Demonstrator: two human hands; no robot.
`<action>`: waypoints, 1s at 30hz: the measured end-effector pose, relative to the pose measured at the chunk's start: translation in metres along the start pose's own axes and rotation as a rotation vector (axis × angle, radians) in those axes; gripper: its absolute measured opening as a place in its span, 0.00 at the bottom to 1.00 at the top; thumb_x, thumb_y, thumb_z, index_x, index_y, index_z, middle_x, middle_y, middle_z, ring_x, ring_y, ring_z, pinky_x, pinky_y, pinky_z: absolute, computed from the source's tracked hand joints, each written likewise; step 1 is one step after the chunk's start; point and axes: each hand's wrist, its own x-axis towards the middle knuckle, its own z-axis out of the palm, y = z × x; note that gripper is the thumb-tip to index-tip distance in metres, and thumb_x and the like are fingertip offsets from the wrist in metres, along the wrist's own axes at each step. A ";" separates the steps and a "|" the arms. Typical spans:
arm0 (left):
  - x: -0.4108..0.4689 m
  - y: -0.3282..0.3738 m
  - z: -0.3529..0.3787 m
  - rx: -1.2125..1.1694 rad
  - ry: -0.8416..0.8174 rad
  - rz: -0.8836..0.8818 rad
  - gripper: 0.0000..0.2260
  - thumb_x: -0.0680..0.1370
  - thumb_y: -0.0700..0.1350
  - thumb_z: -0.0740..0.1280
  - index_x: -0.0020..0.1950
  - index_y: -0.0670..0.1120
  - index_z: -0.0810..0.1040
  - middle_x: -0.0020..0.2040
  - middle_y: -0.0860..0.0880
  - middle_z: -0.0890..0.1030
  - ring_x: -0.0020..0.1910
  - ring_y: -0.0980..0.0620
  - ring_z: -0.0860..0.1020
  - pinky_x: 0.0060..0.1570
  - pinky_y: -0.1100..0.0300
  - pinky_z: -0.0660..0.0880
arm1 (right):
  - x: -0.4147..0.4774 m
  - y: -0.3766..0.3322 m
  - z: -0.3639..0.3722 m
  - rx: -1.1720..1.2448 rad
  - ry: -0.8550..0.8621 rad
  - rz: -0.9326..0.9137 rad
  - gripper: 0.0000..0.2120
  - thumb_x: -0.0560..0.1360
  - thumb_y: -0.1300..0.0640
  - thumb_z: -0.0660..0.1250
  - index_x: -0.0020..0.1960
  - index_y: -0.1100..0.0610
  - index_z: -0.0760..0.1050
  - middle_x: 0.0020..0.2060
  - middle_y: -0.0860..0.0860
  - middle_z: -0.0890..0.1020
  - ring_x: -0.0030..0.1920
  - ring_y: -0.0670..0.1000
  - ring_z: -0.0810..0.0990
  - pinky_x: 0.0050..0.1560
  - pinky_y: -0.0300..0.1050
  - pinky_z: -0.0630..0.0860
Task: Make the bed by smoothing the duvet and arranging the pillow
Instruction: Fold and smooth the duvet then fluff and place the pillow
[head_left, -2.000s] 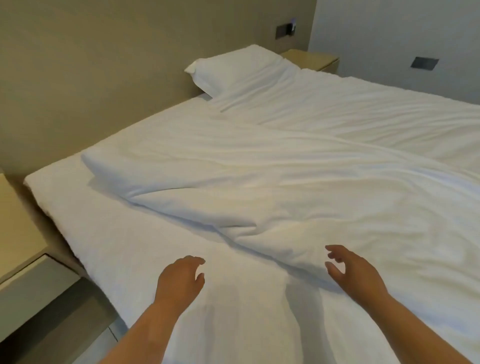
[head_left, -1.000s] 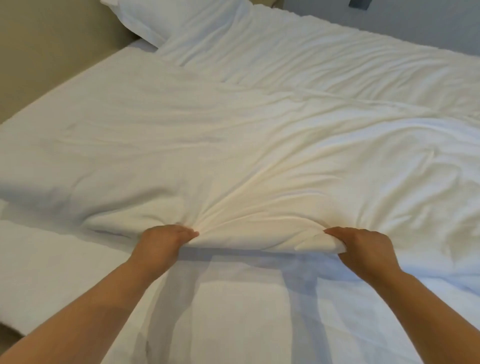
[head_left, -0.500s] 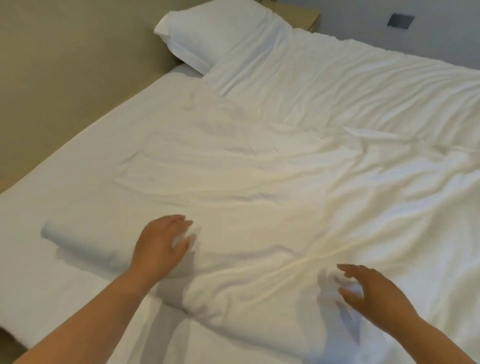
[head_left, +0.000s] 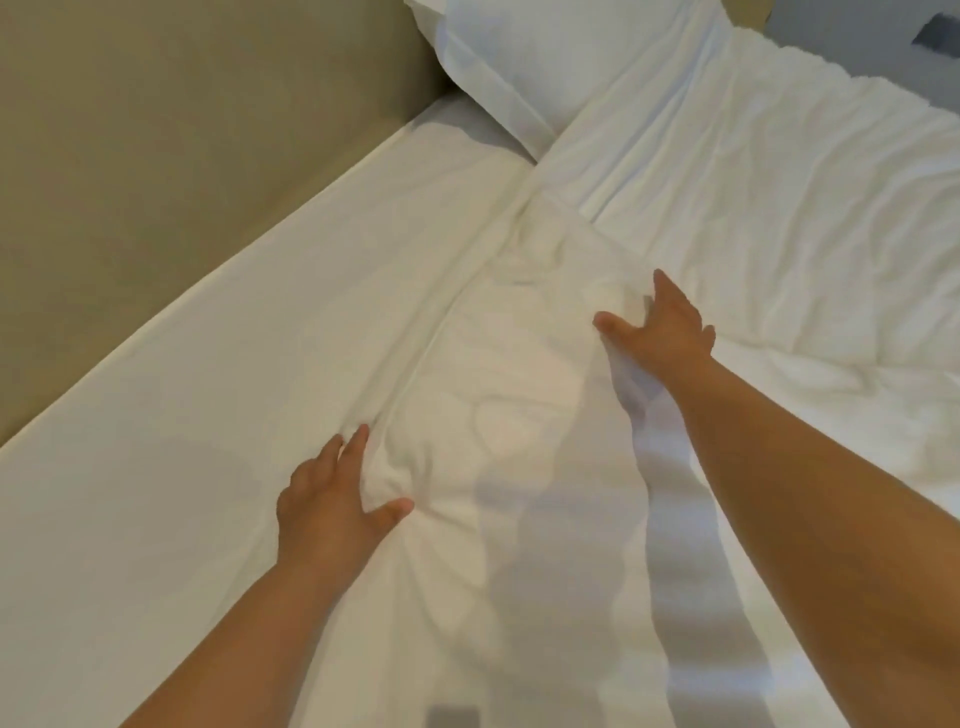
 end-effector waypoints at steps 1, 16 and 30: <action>0.003 -0.001 0.004 0.021 0.007 -0.002 0.37 0.74 0.61 0.63 0.75 0.55 0.45 0.77 0.51 0.51 0.74 0.47 0.52 0.71 0.53 0.52 | 0.015 -0.004 0.005 0.030 -0.009 0.029 0.42 0.72 0.42 0.65 0.76 0.55 0.45 0.75 0.53 0.58 0.75 0.55 0.55 0.74 0.56 0.46; 0.078 0.043 -0.041 -0.088 0.430 0.221 0.21 0.69 0.57 0.58 0.47 0.43 0.81 0.53 0.46 0.81 0.61 0.46 0.72 0.66 0.53 0.50 | 0.091 -0.039 -0.025 -0.048 0.556 -0.248 0.15 0.77 0.56 0.56 0.60 0.60 0.72 0.58 0.60 0.77 0.61 0.60 0.73 0.58 0.49 0.59; 0.158 0.039 0.035 0.054 0.275 0.167 0.23 0.73 0.49 0.69 0.65 0.40 0.73 0.62 0.41 0.77 0.63 0.38 0.73 0.65 0.40 0.63 | 0.179 -0.017 0.082 -0.415 0.023 0.030 0.29 0.80 0.46 0.44 0.76 0.58 0.42 0.76 0.56 0.51 0.76 0.54 0.48 0.73 0.58 0.41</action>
